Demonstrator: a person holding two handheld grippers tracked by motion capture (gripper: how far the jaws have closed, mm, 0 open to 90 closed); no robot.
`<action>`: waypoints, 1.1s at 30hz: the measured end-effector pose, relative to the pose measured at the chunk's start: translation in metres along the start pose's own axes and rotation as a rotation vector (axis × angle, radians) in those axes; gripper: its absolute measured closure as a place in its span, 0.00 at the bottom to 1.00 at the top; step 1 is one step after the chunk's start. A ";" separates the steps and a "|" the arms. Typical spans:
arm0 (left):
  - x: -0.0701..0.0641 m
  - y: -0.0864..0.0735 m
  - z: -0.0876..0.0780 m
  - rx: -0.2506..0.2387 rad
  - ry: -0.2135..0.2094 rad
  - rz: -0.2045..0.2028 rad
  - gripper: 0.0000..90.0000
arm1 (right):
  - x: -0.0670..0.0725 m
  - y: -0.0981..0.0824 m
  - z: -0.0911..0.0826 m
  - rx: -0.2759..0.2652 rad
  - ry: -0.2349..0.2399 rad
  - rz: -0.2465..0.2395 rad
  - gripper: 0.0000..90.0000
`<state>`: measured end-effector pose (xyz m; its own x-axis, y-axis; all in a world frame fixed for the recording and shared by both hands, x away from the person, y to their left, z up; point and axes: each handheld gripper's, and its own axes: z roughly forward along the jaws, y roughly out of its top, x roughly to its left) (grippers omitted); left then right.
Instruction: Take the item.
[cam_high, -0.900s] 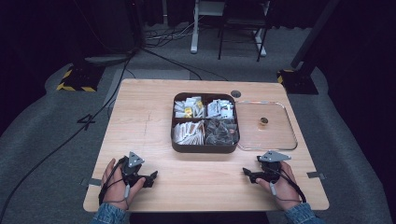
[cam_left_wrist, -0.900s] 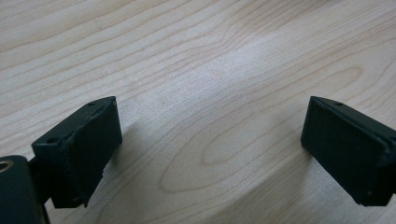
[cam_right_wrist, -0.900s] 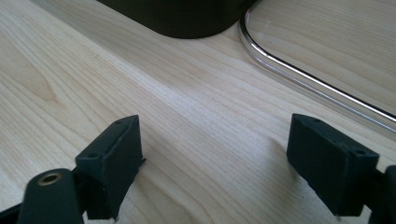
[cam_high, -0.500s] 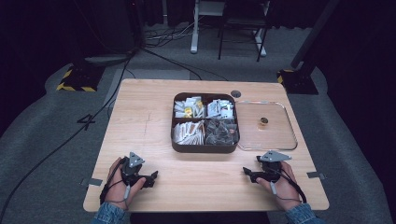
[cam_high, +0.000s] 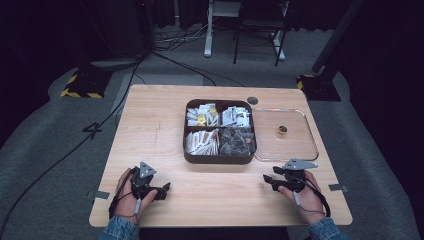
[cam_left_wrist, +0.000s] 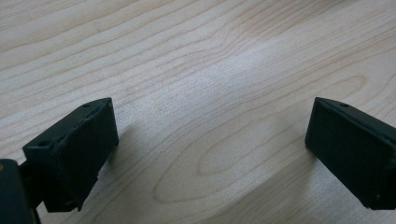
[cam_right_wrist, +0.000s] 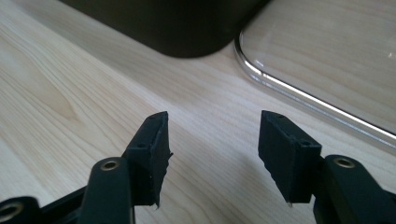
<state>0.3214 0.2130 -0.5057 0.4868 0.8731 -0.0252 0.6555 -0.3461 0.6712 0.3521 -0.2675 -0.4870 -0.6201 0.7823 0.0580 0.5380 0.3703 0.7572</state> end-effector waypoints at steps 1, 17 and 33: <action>0.000 0.000 0.000 0.001 0.000 0.002 0.03 | 0.000 0.004 -0.004 -0.020 0.001 -0.002 0.50; 0.000 0.001 0.002 0.001 0.000 -0.002 0.02 | -0.002 0.049 -0.028 -0.117 0.039 -0.022 0.48; 0.000 0.001 0.002 0.001 0.000 -0.002 0.02 | -0.008 0.112 -0.024 -0.105 0.068 -0.032 0.47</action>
<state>0.3233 0.2119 -0.5058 0.4857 0.8737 -0.0264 0.6572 -0.3451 0.6701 0.4038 -0.2444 -0.3875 -0.6755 0.7336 0.0737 0.4562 0.3374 0.8234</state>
